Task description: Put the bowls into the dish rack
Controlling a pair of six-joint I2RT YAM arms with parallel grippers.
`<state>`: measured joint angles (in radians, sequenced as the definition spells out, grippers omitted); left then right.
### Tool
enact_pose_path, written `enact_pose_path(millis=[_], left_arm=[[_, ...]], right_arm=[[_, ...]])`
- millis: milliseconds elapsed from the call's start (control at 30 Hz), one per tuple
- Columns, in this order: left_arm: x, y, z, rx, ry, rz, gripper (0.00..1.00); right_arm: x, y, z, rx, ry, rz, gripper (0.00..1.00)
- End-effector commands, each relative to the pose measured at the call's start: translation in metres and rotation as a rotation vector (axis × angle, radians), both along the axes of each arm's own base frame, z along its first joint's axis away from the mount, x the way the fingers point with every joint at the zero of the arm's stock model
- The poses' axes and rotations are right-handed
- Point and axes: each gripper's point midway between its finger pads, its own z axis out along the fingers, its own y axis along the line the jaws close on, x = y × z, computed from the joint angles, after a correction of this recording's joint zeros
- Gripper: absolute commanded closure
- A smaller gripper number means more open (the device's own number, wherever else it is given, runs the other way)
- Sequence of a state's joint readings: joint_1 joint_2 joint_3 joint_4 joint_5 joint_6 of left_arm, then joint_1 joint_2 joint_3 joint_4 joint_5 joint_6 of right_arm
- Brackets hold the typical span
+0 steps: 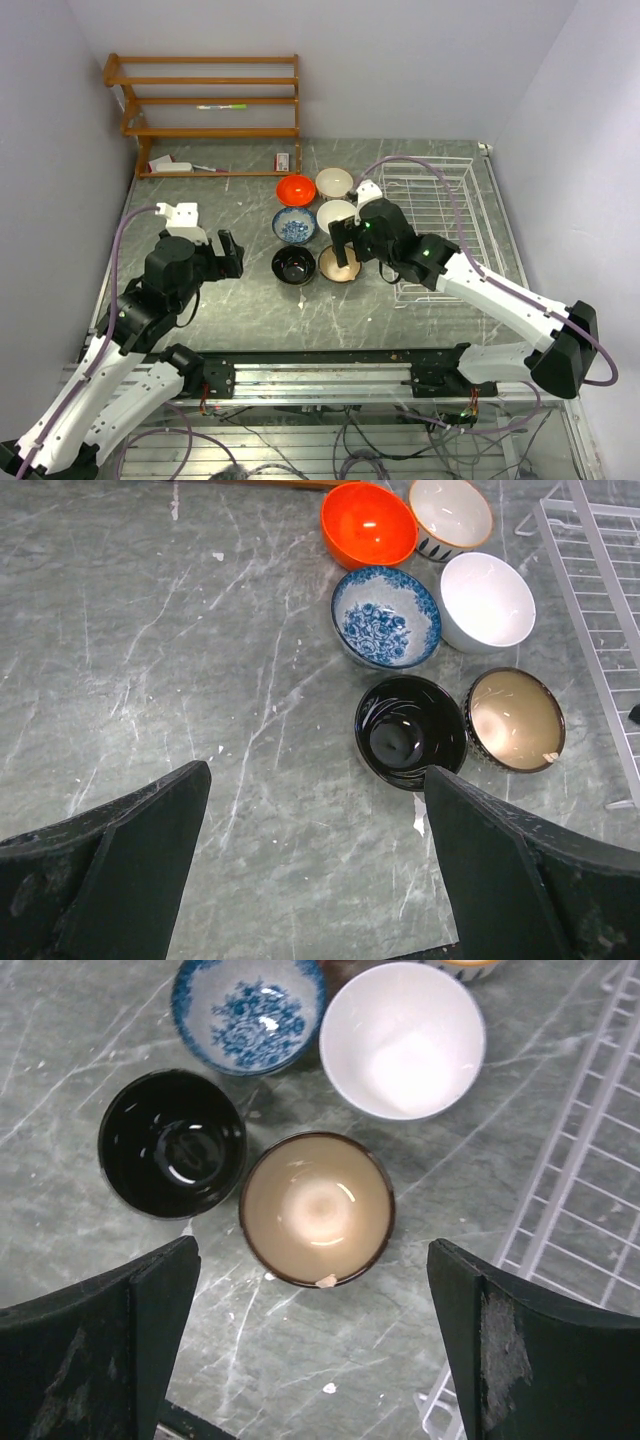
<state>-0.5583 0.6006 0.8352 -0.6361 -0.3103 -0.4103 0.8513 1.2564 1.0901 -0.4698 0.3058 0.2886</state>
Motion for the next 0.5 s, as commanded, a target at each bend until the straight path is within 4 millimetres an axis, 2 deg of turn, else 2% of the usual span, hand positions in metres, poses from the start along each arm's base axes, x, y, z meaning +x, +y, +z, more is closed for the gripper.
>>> enact_pose_path(millis=[0,67,167,467], left_arm=[[-0.002,0.006,-0.001,-0.012,-0.007,0.032,0.01],[-0.002,0.005,-0.002,-0.013,-0.005,0.031,0.01],[-0.001,0.005,-0.003,-0.007,0.005,0.034,0.01],[-0.001,0.006,-0.005,-0.002,0.010,0.040,0.01]], right_arm=[[-0.015,0.016,-0.016,0.030,0.036,0.127,0.06],[-0.019,0.026,-0.026,0.042,0.062,0.171,0.09],[-0.023,0.031,-0.053,0.010,0.107,0.200,0.13],[-0.026,0.051,-0.092,-0.036,0.161,0.321,0.36]])
